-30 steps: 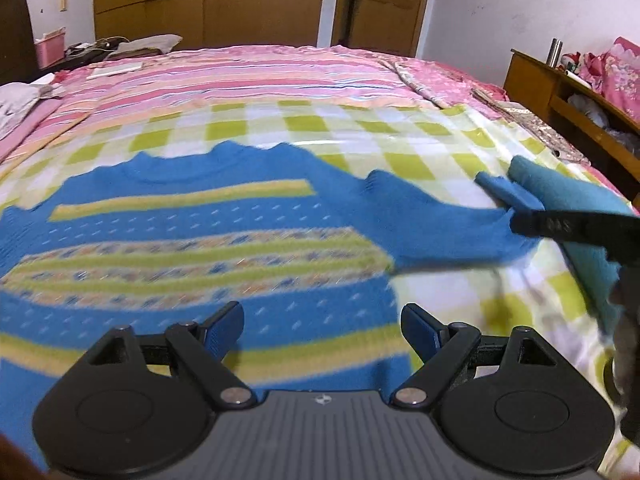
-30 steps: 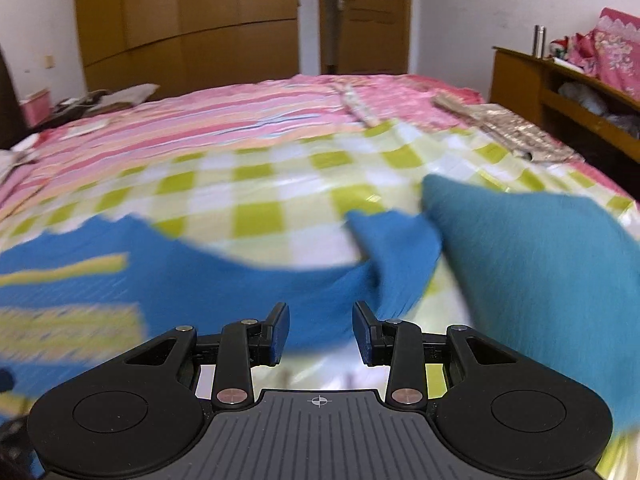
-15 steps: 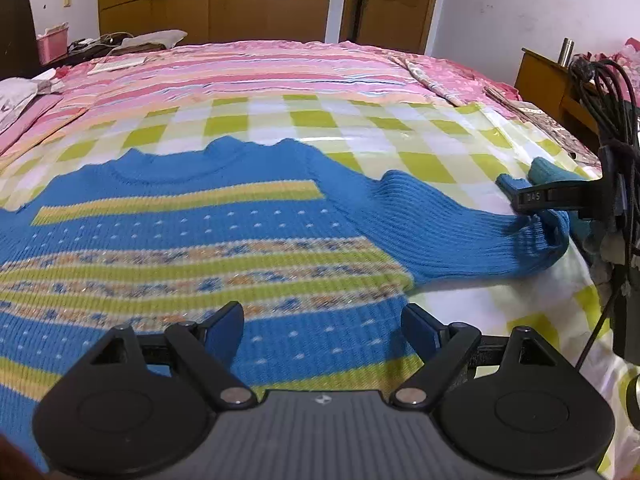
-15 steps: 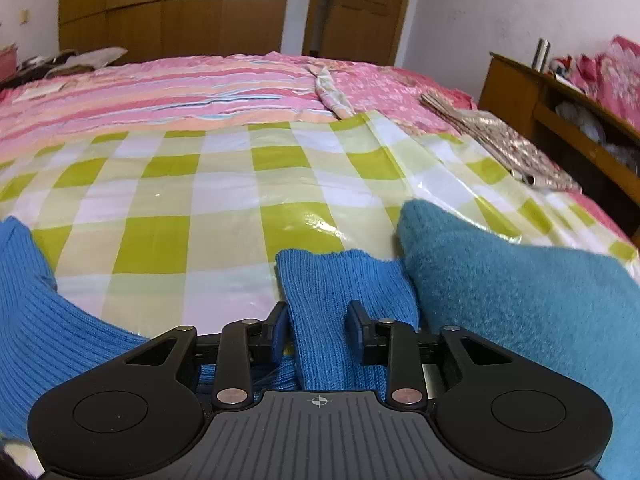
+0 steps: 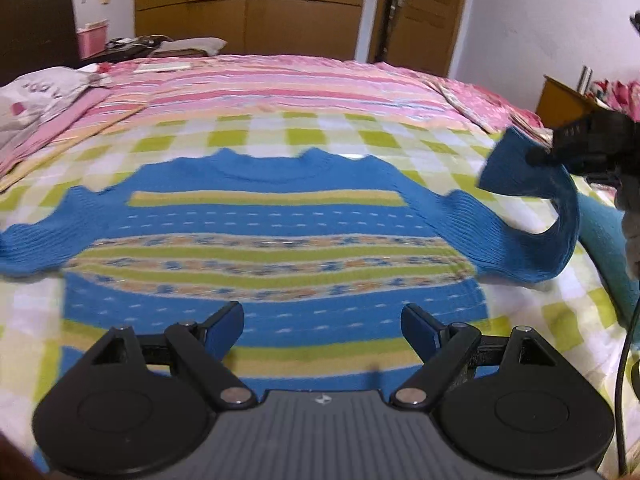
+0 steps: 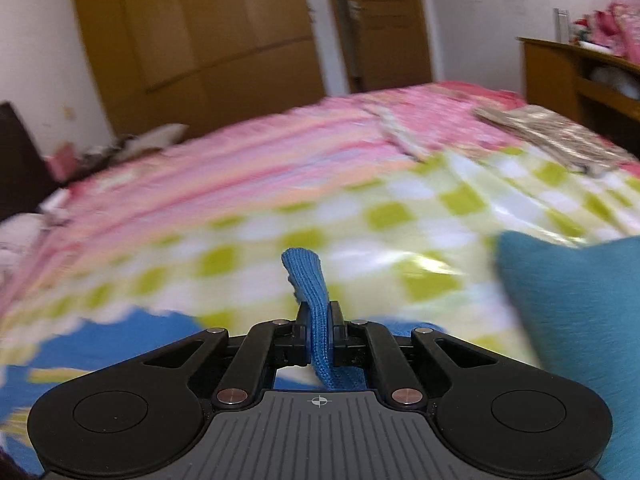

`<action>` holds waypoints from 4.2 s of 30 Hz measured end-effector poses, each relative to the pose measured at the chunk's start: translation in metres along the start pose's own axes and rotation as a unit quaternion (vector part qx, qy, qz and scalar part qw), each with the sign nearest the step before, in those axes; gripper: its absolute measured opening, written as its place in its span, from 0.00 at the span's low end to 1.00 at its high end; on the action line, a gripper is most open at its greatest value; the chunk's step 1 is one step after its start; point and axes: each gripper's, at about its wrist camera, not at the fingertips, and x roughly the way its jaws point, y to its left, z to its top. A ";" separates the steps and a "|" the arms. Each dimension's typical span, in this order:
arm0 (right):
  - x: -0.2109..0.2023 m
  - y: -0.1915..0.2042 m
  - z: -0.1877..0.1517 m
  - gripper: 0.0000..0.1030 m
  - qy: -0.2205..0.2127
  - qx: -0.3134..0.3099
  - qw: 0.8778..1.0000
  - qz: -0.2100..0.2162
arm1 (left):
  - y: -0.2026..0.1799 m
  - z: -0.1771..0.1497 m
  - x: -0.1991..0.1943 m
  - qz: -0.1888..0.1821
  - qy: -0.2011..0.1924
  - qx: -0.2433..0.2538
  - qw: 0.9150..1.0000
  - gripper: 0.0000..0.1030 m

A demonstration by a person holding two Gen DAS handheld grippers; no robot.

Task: Fold small clothes
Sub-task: 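Carry the held sleeve across the sweater body toward the other sleeve, release it, then grasp the cuff of the other sleeve with the left tool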

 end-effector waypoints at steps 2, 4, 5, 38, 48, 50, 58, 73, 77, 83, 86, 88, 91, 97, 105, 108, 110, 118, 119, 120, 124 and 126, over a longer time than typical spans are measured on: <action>-0.005 0.030 0.000 0.07 -0.002 -0.001 0.999 0.033 | 0.014 -0.002 -0.011 0.005 -0.006 -0.008 1.000 0.88; -0.006 0.058 -0.002 0.07 -0.001 -0.002 0.998 0.063 | 0.028 -0.004 -0.019 0.011 -0.013 -0.015 1.000 0.88; -0.006 0.075 -0.005 0.07 0.001 -0.004 0.997 0.076 | 0.035 -0.006 -0.023 0.013 -0.016 -0.019 1.000 0.88; 0.030 0.267 -0.093 0.11 0.055 -0.113 0.977 0.171 | 0.155 -0.024 -0.054 0.050 -0.077 -0.128 0.987 0.88; 0.027 0.252 -0.112 0.18 0.152 -0.133 0.940 0.275 | 0.164 -0.026 -0.048 0.055 -0.070 -0.136 0.987 0.88; 0.024 0.248 -0.109 0.27 0.155 -0.145 0.934 0.288 | 0.164 -0.026 -0.047 0.055 -0.069 -0.136 0.987 0.88; 0.009 0.241 -0.102 0.40 0.129 -0.179 0.927 0.303 | 0.165 -0.027 -0.041 0.061 -0.060 -0.136 0.987 0.88; 0.078 0.280 -0.114 0.19 0.160 -0.321 0.900 0.246 | 0.168 -0.028 -0.031 0.064 -0.049 -0.131 0.988 0.88; 0.073 0.277 -0.104 0.05 0.157 -0.307 0.907 0.241 | 0.167 -0.028 -0.031 0.063 -0.049 -0.129 0.988 0.88; 0.083 0.276 -0.080 0.05 0.132 -0.273 0.927 0.219 | 0.166 -0.028 -0.031 0.059 -0.051 -0.124 0.989 0.88; 0.097 0.284 -0.087 0.11 0.138 -0.291 0.926 0.196 | 0.164 -0.029 -0.030 0.062 -0.051 -0.120 0.990 0.88; 0.097 0.285 -0.091 0.13 0.131 -0.300 0.926 0.187 | 0.165 -0.029 -0.030 0.067 -0.052 -0.119 0.989 0.88; 0.085 0.277 -0.087 0.14 0.109 -0.273 0.936 0.192 | 0.166 -0.029 -0.030 0.064 -0.053 -0.123 0.989 0.88; 0.047 0.219 -0.078 0.14 0.066 -0.205 0.962 0.169 | 0.165 -0.030 -0.032 0.064 -0.059 -0.120 0.989 0.88; 0.043 0.111 -0.085 0.16 0.068 -0.127 0.990 0.012 | 0.159 -0.032 -0.029 0.062 -0.073 -0.107 0.990 0.88; 0.043 0.093 -0.086 0.02 0.057 -0.117 0.991 -0.003 | 0.160 -0.032 -0.026 0.066 -0.070 -0.107 0.990 0.88; 0.044 0.090 -0.082 0.02 0.052 -0.117 0.992 -0.015 | 0.162 -0.033 -0.024 0.069 -0.069 -0.111 0.989 0.88; 0.042 0.089 -0.080 0.03 0.044 -0.133 0.989 -0.047 | 0.168 -0.033 -0.024 0.101 -0.076 -0.116 0.985 0.88; 0.036 0.092 -0.081 0.04 0.038 -0.134 0.989 -0.045 | 0.171 -0.033 -0.024 0.108 -0.076 -0.118 0.984 0.88; 0.030 0.096 -0.082 0.10 0.029 -0.137 0.989 -0.039 | 0.174 -0.033 -0.024 0.115 -0.076 -0.122 0.983 0.88; 0.007 0.115 -0.090 0.14 0.009 -0.150 0.989 0.015 | 0.190 -0.031 -0.027 0.136 -0.082 -0.149 0.976 0.88; 0.004 0.124 -0.096 0.14 0.018 -0.146 0.988 0.045 | 0.199 -0.030 -0.031 0.153 -0.090 -0.160 0.971 0.88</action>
